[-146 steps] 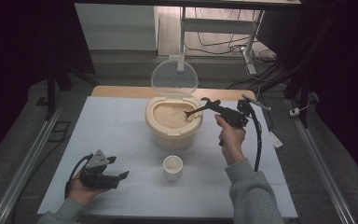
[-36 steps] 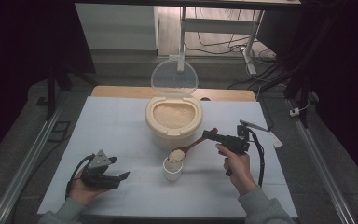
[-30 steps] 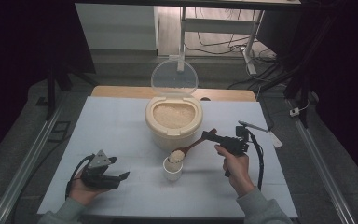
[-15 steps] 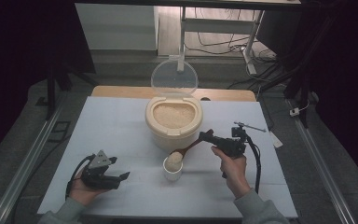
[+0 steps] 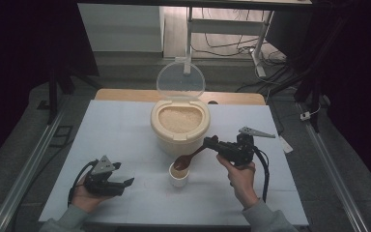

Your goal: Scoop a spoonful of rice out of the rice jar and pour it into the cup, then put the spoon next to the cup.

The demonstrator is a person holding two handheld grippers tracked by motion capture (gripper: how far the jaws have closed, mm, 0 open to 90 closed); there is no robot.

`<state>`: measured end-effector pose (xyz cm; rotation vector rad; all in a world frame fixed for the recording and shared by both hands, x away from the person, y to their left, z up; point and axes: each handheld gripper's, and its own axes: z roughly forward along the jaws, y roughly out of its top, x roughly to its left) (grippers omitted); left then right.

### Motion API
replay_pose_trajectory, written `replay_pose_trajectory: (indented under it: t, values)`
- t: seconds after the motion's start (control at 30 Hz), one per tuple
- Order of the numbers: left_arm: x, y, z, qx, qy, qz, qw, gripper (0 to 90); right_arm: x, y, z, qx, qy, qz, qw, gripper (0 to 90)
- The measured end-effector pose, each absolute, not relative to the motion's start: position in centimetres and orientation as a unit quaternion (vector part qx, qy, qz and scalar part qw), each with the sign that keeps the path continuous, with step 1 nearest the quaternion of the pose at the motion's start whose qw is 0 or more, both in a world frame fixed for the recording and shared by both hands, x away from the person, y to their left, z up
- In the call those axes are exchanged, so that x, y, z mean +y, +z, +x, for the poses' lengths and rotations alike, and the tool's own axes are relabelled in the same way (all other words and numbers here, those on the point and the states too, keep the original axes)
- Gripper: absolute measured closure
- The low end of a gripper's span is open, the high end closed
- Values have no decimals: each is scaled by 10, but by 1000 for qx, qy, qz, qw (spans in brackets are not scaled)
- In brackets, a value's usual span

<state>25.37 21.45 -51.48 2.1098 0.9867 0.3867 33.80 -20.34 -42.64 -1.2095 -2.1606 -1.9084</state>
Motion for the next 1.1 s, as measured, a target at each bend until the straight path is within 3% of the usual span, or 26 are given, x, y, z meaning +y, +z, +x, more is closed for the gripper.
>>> replay_pose_trajectory:
  t: [0.17,1.1]
  values:
    - [214,-515,253,386,152,827,380,226,-206,-423,333,-692,-620,-370,-3,828]
    - [215,-514,254,388,153,825,382,226,-260,-409,333,-652,-651,-388,27,828]
